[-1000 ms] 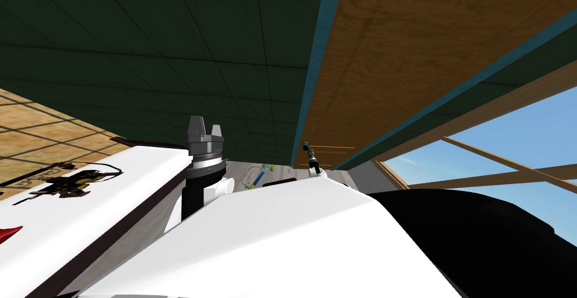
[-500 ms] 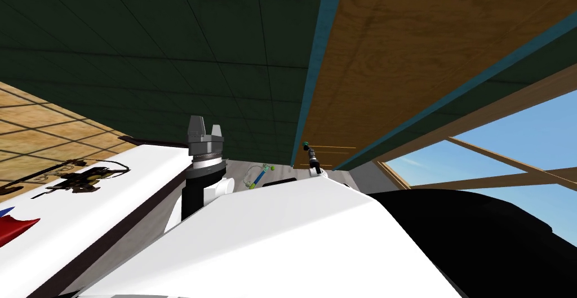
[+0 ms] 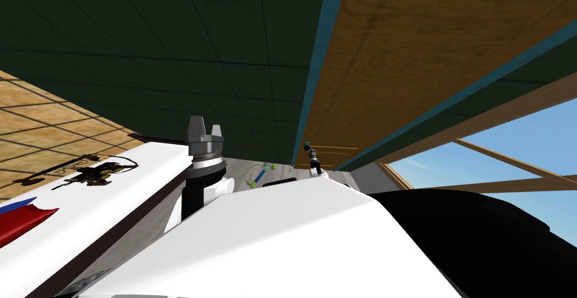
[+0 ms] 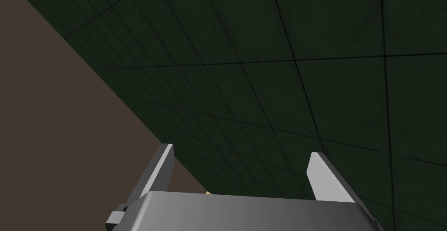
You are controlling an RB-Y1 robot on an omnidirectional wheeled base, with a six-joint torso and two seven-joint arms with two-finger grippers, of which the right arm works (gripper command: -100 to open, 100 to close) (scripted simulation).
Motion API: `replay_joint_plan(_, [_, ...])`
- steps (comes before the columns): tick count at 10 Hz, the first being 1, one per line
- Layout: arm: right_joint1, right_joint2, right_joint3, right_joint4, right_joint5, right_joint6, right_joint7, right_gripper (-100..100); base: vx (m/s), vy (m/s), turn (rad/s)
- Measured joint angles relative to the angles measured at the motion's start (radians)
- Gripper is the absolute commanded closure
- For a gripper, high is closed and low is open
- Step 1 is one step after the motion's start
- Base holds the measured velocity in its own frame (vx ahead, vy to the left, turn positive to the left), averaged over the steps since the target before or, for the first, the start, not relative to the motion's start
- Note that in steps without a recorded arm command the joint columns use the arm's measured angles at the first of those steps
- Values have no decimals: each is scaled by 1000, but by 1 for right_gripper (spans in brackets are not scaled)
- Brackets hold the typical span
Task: Pull the door open
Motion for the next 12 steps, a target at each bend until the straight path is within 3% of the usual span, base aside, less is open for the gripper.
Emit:
replay_joint_plan(2, [-6,-2,2,6,-17,6,-40,100,-31,3,69])
replay_joint_plan(3, [-21,-8,4,42,-23,-14,-61,100,-10,-6,-22])
replay_joint_plan(4, [8,-1,7,-10,-23,7,-70,100,-30,-1,43])
replay_joint_plan(5, [19,-3,11,-27,-31,18,-92,100,-32,9,77])
replay_joint_plan(6, [-8,-12,11,28,-38,-7,-111,100,-8,1,34])
replay_joint_plan(8, [10,-16,16,-10,-38,20,-125,100,1,-7,-13])
replay_joint_plan(10, [9,-16,16,-2,-38,10,-128,100,4,1,-19])
replay_joint_plan(11, [21,-8,15,-33,-38,29,-121,100,0,0,0])
replay_joint_plan(12, [-1,-5,11,10,-40,8,-114,100,-24,-1,114])
